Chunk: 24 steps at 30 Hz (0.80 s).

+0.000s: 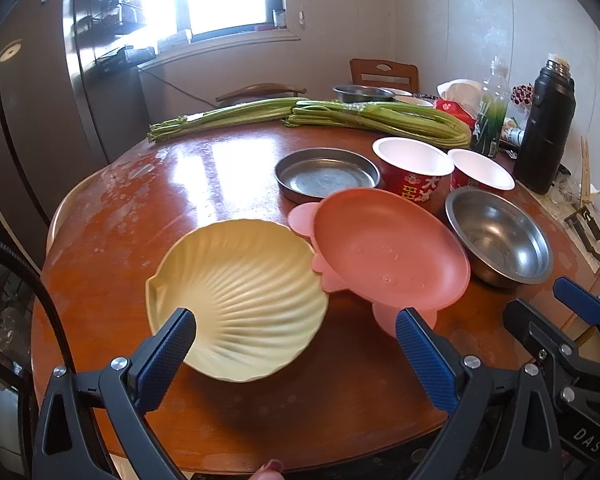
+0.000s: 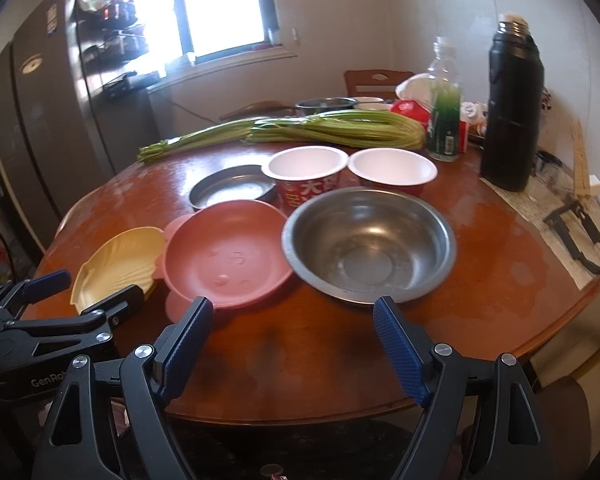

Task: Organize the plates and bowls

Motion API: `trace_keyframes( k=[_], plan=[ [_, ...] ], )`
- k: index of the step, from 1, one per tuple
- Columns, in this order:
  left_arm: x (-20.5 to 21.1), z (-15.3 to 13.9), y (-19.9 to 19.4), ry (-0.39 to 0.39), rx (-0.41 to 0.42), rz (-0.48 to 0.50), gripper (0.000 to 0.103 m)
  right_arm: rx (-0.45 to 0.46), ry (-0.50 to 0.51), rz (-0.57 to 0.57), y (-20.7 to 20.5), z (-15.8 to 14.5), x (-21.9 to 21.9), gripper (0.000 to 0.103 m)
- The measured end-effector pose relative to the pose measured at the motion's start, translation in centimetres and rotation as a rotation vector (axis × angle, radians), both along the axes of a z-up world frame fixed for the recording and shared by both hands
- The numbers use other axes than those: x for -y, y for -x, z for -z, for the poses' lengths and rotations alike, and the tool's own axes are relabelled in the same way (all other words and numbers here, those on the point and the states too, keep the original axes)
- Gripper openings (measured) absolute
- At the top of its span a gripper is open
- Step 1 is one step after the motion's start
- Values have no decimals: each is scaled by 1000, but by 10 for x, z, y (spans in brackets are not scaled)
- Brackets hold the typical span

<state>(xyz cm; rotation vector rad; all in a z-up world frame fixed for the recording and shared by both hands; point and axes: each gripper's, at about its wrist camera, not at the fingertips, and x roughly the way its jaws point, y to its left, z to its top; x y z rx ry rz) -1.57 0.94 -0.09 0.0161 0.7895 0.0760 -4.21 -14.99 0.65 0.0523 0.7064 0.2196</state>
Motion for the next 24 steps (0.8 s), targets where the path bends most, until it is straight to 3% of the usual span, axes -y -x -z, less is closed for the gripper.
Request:
trace_keyframes(
  k=[9,14,20,24],
  plan=[
    [-64,-6,12,27,16,-141,101,-7,-44,-189,1,-10,-42,83],
    [-106,-4,17,39,13,-215,101,-85,-61,-342,-3,-5,-83,83],
    [-143,-5,10,87,3,-204,101,-214,-91,-423,-14,10,-121,83],
    [-147,4,-14,61,-53,-134,101,-248,-82,-424,-15,17,-136,83]
  ],
)
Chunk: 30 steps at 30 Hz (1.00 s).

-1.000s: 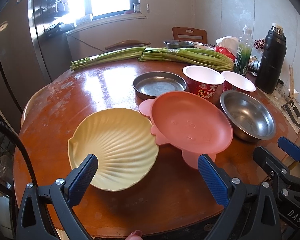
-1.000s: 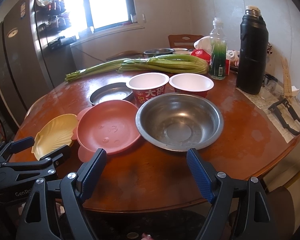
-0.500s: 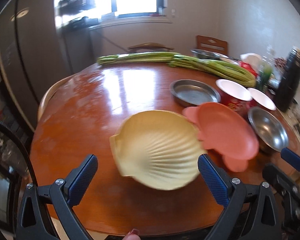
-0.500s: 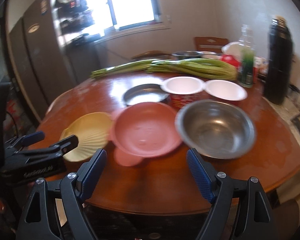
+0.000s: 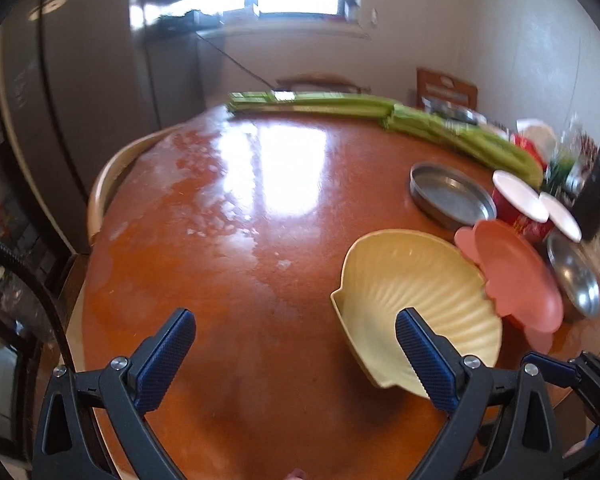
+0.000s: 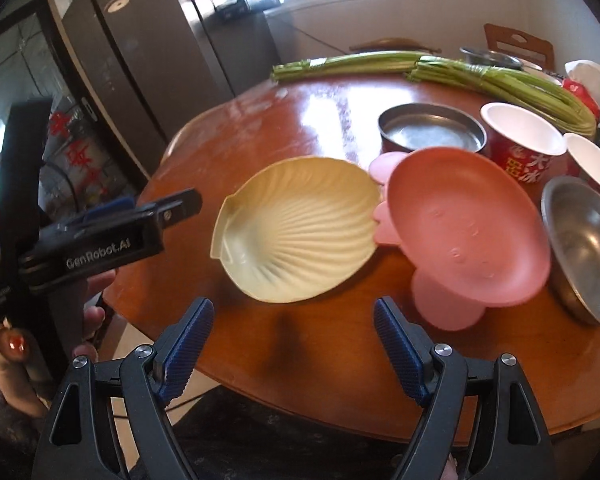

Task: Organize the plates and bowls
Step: 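Move the left gripper to the yellow shell plate rim and close, then lift the yellow shell plate with the left gripper and carry it aside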

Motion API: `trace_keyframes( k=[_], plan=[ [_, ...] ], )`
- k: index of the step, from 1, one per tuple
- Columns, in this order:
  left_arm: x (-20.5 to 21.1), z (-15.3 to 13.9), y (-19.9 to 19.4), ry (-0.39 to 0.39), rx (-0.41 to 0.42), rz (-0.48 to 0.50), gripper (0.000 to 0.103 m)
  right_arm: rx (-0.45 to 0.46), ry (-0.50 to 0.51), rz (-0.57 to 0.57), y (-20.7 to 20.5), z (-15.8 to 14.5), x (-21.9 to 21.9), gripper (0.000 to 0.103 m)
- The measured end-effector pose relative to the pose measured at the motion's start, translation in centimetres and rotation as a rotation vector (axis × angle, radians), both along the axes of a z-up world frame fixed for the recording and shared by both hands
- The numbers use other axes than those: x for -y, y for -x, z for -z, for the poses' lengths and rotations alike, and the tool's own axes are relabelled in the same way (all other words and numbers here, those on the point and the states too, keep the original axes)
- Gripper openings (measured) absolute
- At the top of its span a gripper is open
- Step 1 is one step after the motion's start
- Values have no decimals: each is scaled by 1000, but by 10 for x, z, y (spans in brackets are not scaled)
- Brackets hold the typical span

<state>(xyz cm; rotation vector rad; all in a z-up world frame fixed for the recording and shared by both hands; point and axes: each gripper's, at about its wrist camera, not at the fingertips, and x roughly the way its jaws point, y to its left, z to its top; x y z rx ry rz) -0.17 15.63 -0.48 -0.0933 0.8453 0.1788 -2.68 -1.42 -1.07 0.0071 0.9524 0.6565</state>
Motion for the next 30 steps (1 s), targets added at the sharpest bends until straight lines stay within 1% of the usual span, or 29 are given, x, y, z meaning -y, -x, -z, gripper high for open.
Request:
trace_keyframes(
  k=[2,3,5,7,9,11,13,15,17,19,20,22,24,26,27,30],
  plan=[
    [4,8,-13,5,-32,45,101,-34,-3,5,-2,6,-5,83],
    [6,14,-20,-5,-58,61,101,-49,0,13,-7,8,-7,83],
    [11,21,-29,-38,-74,76,101,-74,5,36,-9,14,-8,83],
    [12,23,-34,-42,-77,95,101,-88,3,48,-10,17,-8,83],
    [13,24,-41,-5,-76,139,101,-91,2,59,-13,19,-9,83],
    [11,26,-45,31,-82,158,101,-85,1,75,-16,20,-8,83],
    [12,26,-48,24,-75,166,101,-75,7,78,-18,20,-10,83],
    [14,28,-52,0,-77,162,98,-76,19,80,-20,23,-11,83],
    [17,32,-57,3,-95,172,91,-80,14,86,-23,26,-12,83],
    [18,35,-59,10,-105,180,86,-58,24,92,-27,25,-14,82],
    [18,36,-58,10,-107,183,82,-56,24,92,-28,24,-15,80],
    [20,37,-59,20,-116,190,75,-58,25,83,-30,24,-17,79],
    [21,38,-60,40,-117,203,72,-44,31,68,-30,24,-21,77],
    [22,39,-60,53,-124,217,62,-26,33,46,-29,22,-25,76],
    [23,39,-60,58,-126,223,60,-19,35,41,-28,21,-26,76],
    [21,39,-60,54,-125,214,59,11,44,30,-25,18,-30,76]
  ],
)
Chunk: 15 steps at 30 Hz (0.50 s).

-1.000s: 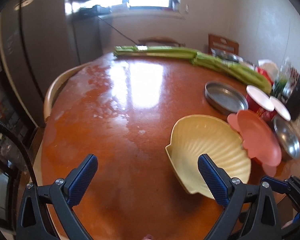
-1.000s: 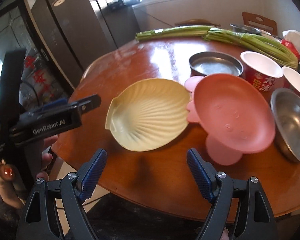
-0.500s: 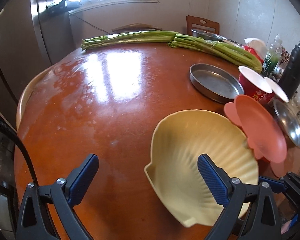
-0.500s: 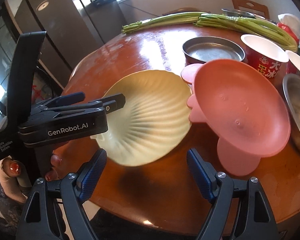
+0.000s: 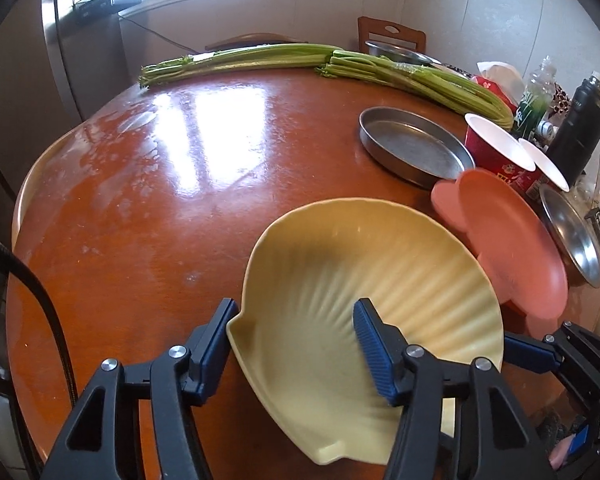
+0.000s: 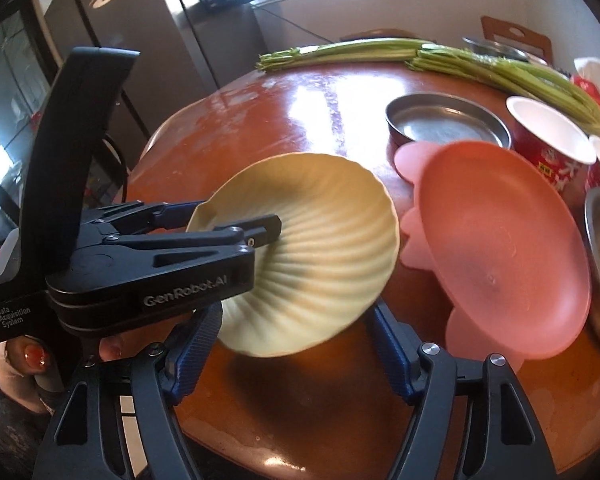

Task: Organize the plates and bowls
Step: 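Lift the yellow shell plate with the left gripper and carry it aside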

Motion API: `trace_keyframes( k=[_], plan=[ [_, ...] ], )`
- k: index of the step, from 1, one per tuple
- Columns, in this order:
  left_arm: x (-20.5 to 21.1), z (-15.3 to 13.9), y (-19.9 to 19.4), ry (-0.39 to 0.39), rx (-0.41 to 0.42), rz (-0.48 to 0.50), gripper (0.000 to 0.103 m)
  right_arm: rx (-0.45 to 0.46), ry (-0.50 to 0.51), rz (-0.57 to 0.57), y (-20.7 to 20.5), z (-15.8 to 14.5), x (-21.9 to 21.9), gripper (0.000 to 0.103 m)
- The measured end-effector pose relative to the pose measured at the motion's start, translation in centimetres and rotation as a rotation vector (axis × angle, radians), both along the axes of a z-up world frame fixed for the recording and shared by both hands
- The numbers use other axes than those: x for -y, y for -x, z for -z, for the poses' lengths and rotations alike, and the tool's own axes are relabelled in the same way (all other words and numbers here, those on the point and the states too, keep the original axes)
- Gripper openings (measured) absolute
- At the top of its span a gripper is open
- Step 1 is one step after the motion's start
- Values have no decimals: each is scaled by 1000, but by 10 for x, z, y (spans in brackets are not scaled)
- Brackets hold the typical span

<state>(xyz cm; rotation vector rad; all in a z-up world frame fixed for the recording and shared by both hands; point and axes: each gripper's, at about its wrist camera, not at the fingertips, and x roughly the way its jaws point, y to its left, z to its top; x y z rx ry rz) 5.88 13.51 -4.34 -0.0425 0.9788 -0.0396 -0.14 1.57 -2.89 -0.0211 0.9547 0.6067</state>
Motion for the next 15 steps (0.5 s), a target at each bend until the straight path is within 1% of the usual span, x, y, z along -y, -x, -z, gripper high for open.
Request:
trace_keyframes(
  k=[2,7,12,15],
  plan=[
    [-4,-1,-1,6,-4,-10,56,6,3,-7,-2,-1,-1,76],
    [-13,-9,1,-6,9,-24,56,23,3,-25,-9,-4,-12,76],
    [-31,-26,-4,-18,29,-60,56,52,-17,-49,-18,-17,-29,76],
    [-41,-40,-11,-42,52,-68,56,74,-26,-57,-25,-26,-40,76]
  ],
)
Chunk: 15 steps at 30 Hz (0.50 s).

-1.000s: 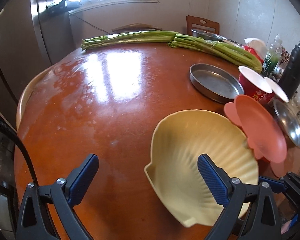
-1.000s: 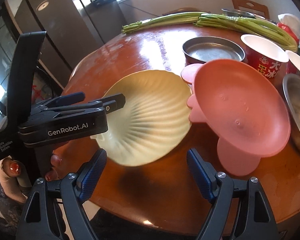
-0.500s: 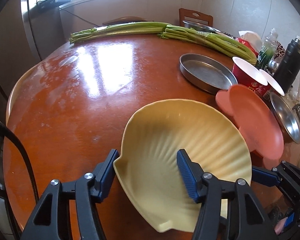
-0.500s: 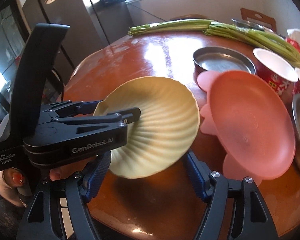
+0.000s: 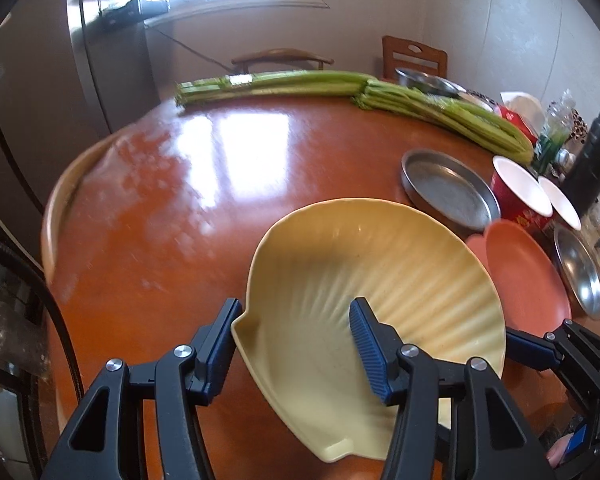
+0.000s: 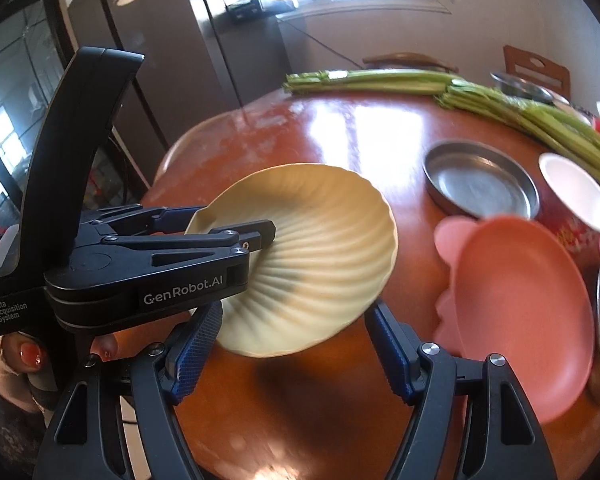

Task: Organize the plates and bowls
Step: 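Lift the yellow shell plate with the left gripper and carry it aside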

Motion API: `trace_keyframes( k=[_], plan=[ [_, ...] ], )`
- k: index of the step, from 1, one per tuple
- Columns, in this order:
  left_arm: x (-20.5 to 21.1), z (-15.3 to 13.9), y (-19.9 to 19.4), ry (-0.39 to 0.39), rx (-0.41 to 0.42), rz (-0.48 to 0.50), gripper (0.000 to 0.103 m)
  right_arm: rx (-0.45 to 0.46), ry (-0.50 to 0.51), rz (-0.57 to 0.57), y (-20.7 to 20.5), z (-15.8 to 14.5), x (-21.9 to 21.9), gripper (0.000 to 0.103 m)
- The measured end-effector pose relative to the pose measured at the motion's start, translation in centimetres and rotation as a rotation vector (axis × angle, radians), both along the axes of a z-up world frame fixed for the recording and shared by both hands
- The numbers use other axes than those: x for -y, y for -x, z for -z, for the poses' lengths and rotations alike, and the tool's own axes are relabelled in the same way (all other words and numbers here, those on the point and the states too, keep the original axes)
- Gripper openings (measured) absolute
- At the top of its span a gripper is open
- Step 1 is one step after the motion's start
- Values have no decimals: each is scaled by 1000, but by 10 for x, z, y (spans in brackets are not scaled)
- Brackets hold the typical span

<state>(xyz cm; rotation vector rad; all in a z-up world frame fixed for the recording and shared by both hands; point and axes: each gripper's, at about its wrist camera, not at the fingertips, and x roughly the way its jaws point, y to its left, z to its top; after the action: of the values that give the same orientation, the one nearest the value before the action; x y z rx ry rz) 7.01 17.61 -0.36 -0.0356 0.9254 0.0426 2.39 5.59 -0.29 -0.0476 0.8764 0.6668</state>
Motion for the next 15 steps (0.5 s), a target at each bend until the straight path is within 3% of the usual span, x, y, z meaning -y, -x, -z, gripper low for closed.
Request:
trace_keyframes(
  k=[6,15],
  plan=[
    [-11,-12,-25,-28,3,9,56,11,-27,16,-18,-9,-17,76],
    [-19,13,-60,-30,-54,20,56,-26,-45,42,-29,5,-25,76]
  ],
)
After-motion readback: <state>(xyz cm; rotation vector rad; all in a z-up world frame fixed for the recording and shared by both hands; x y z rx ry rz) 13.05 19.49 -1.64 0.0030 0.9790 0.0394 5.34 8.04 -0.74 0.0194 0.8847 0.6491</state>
